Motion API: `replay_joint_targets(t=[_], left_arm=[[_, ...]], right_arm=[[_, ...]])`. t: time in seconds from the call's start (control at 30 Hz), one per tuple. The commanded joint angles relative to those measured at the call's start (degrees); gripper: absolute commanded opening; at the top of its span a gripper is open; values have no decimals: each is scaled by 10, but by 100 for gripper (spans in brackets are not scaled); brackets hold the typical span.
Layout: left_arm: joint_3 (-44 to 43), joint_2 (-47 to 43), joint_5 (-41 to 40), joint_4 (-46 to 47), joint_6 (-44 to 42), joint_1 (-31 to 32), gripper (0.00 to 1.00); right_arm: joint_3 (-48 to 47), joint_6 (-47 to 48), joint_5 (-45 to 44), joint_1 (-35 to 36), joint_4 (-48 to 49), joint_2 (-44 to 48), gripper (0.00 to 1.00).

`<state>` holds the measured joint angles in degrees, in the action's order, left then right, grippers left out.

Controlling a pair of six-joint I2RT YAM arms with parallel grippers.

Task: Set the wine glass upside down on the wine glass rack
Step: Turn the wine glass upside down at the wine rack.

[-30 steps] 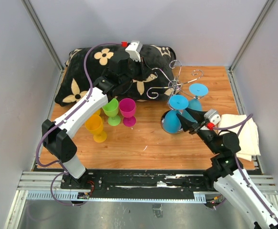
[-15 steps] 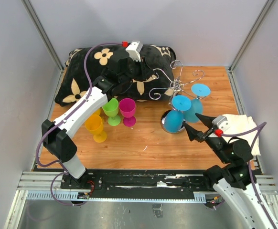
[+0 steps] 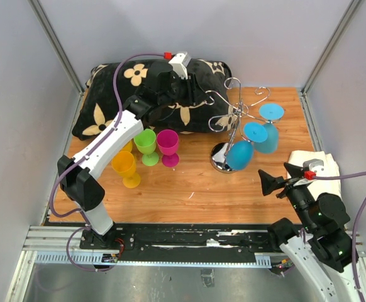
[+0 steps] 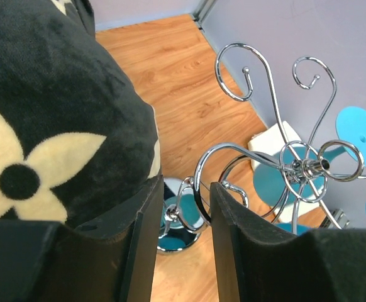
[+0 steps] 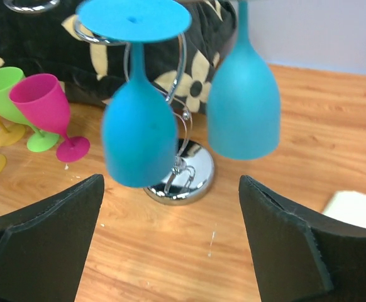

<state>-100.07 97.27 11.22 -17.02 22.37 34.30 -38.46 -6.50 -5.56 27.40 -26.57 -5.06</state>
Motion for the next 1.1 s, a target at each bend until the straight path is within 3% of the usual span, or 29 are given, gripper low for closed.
replay_joint_targets(t=[0.0,0.3,0.63,0.83,1.07], left_arm=[[-28,6,-3,-26,-7,-4,42],[-63,-27,-11,-44,-36,-5,50],[-18,-115,-15,-52,-59,-5,57],[79,-202,-56,-82,-72,-5,58],[251,-340,-104,-133,-72,-6,67]], right_arm=[[-28,-60,-67,9,-85,8,88],[-96,-167,-141,9,-196,-6,92],[-137,-190,-153,9,-271,8,94],[-164,-178,-138,9,-309,-3,96],[-243,-253,-195,9,-405,-78,98]])
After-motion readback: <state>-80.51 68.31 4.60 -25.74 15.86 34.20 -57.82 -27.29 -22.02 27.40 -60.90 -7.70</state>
